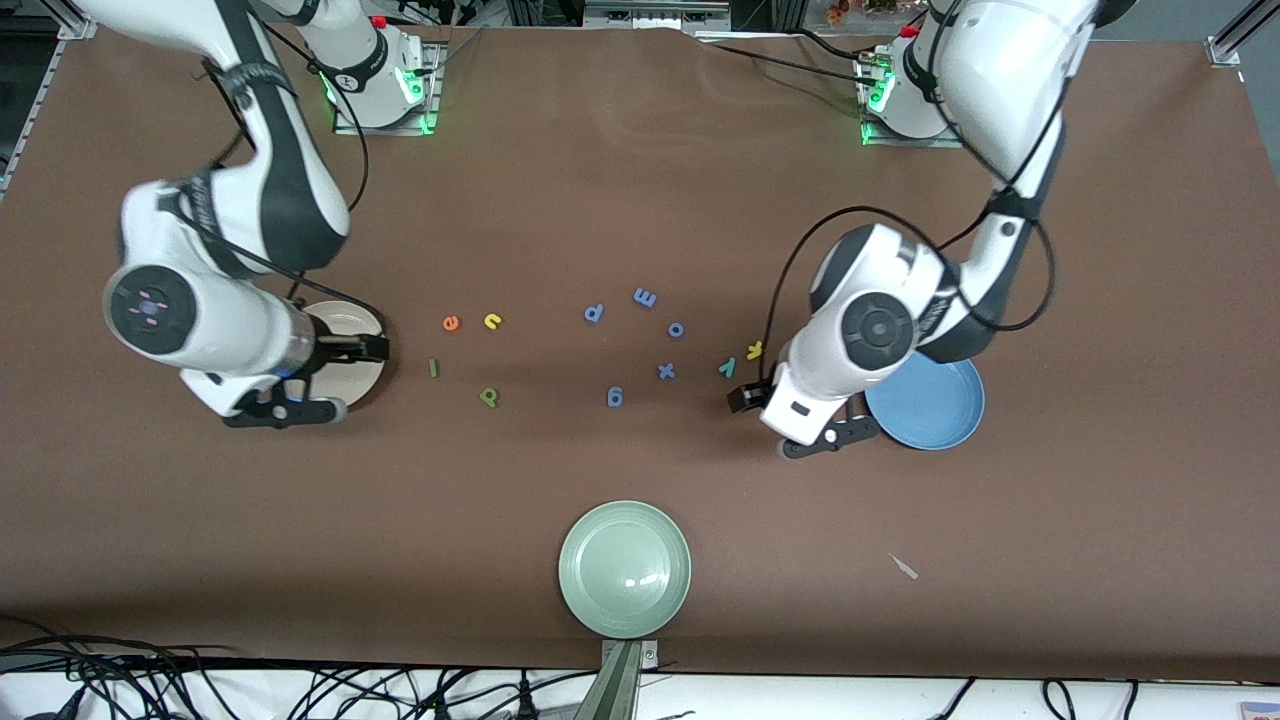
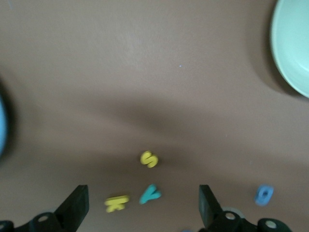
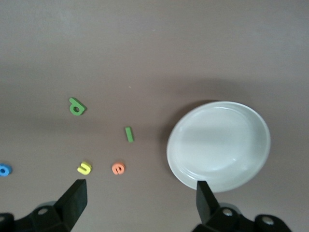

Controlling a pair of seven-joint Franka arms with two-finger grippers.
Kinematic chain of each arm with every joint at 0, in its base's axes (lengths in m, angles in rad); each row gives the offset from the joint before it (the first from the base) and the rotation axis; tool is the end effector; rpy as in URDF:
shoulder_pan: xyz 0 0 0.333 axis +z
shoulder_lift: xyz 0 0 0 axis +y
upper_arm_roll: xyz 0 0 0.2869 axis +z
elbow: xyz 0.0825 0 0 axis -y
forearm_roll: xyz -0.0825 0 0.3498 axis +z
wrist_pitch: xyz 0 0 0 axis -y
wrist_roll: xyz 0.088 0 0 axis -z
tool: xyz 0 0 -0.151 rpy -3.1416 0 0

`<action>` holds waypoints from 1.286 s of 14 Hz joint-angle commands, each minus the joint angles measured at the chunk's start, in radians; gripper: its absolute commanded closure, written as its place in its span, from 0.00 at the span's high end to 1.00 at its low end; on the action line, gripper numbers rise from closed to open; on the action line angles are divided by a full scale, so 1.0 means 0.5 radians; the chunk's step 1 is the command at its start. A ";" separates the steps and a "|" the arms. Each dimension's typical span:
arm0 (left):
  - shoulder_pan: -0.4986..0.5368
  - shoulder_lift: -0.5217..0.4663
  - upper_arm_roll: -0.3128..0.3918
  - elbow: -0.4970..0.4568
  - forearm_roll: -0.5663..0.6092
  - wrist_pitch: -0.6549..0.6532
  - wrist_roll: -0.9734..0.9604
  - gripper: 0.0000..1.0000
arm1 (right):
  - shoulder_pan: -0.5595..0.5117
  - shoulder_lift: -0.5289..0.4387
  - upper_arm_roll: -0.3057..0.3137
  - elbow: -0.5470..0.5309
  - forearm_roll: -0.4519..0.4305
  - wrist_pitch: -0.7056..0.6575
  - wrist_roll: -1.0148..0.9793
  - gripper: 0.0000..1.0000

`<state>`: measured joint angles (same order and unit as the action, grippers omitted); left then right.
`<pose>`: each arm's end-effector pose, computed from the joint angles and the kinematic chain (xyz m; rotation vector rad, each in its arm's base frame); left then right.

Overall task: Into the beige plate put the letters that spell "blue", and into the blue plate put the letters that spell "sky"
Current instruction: 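Grasp the green letter with the right gripper while the left gripper grasps yellow S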

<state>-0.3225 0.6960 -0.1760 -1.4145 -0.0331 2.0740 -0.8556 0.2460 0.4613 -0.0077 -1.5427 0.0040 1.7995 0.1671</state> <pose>0.5977 -0.3094 0.2433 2.9789 0.6228 -0.1674 0.5918 0.1447 0.3155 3.0833 0.1085 -0.3102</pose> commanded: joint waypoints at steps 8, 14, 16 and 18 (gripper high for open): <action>-0.033 0.185 0.036 -0.055 0.008 0.205 -0.676 1.00 | 0.033 -0.073 0.061 -0.988 0.010 1.308 0.006 1.00; -0.085 0.228 0.039 -0.156 0.014 0.291 -0.737 0.77 | 0.042 -0.036 0.074 -1.185 0.007 1.579 -0.003 0.97; -0.091 0.237 0.039 -0.156 0.014 0.297 -0.740 0.56 | 0.042 -0.018 0.074 -1.185 0.007 1.583 -0.006 0.82; -0.097 0.252 0.039 -0.156 0.011 0.328 -0.746 0.50 | 0.042 -0.014 0.077 -1.185 0.007 1.586 -0.003 0.64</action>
<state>-0.3629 0.8216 -0.1615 -1.4850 -0.0330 2.2162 -1.2110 0.2659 0.4762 0.0265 -2.1074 0.0039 2.5736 0.1717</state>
